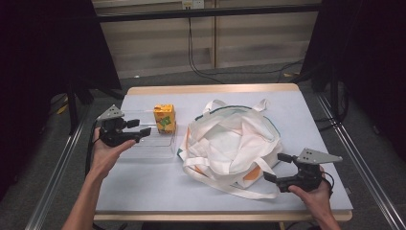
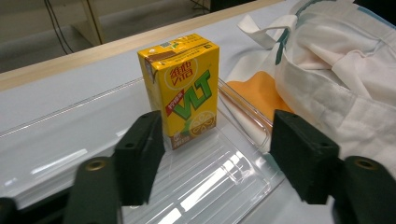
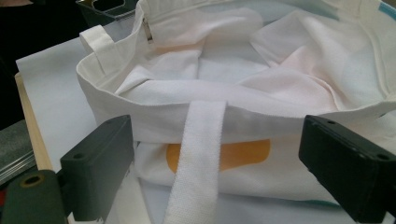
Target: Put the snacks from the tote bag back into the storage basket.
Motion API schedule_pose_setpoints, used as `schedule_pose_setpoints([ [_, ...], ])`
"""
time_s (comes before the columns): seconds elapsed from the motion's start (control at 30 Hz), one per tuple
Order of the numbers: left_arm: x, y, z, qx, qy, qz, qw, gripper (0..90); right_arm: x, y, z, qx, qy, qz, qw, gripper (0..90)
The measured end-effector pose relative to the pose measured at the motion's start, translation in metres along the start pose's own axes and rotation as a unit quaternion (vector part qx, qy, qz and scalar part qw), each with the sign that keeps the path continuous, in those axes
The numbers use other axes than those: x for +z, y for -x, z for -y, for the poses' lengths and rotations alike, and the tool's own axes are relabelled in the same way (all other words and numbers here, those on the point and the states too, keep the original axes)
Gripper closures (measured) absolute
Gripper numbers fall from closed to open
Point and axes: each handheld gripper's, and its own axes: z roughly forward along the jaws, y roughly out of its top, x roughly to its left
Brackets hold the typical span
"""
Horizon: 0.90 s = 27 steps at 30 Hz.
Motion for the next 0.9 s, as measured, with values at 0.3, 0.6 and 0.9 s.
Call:
schedule_pose_setpoints([
  [0.3, -0.025, 0.022, 0.014, 0.014, 0.014, -0.026, 0.9995, 9.0, -0.001, 0.001, 0.001, 0.003, -0.001, 0.0, 1.0, 10.1],
  [0.6, -0.042, 0.046, 0.035, 0.012, 0.027, -0.004, 0.9996, 3.1, -0.001, 0.001, 0.001, 0.001, -0.001, 0.001, 1.0, 10.0],
  [0.9, -0.051, 0.074, 0.063, 0.01, 0.028, -0.017, 0.9994, 2.8, -0.001, 0.0, 0.001, 0.003, -0.002, 0.003, 1.0, 8.7],
])
